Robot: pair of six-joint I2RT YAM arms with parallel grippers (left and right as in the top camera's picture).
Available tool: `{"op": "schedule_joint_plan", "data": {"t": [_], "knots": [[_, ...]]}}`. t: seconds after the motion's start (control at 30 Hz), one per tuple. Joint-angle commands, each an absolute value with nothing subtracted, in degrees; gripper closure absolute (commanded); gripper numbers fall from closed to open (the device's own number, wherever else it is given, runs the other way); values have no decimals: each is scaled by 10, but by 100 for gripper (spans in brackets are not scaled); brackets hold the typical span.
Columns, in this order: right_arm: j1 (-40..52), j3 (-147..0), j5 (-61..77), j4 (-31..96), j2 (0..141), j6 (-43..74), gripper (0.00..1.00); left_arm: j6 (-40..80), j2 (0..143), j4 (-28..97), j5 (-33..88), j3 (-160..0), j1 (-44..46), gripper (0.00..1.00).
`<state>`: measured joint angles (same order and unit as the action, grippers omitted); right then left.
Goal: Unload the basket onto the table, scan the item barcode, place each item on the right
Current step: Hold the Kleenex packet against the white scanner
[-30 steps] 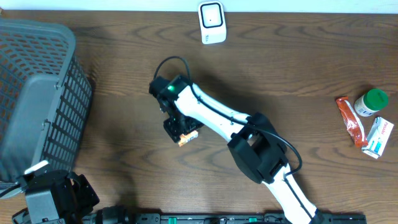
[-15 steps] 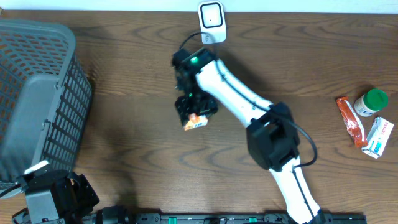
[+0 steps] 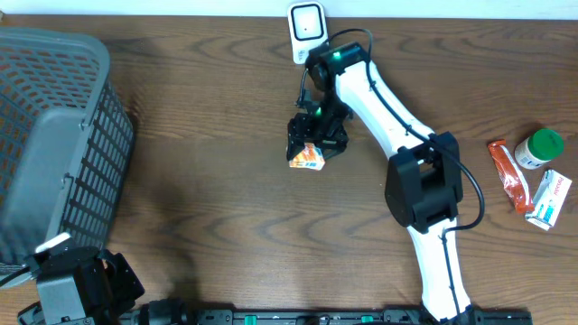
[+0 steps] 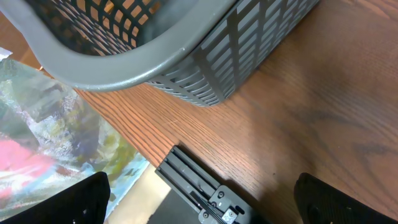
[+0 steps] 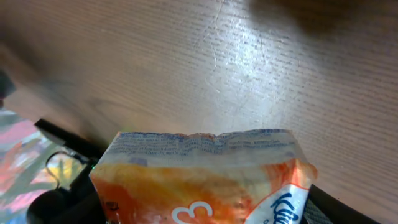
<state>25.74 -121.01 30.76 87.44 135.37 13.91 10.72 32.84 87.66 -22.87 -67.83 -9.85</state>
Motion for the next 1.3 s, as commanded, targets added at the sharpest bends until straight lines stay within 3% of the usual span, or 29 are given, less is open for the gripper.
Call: {"op": "schedule_joint_plan", "data": {"t": [0.0, 0.27, 0.77, 1.27], "knots": [[247, -1221, 343, 878, 1353, 119, 32, 112, 326, 878, -236, -679, -96, 5], [242, -1221, 340, 853, 1353, 102, 36, 112, 326, 878, -236, -679, -96, 5], [197, -1221, 335, 565, 1353, 112, 38, 112, 326, 878, -236, -679, -96, 5], [194, -1221, 192, 294, 1353, 111, 36, 112, 326, 878, -236, -679, -96, 5]]}}
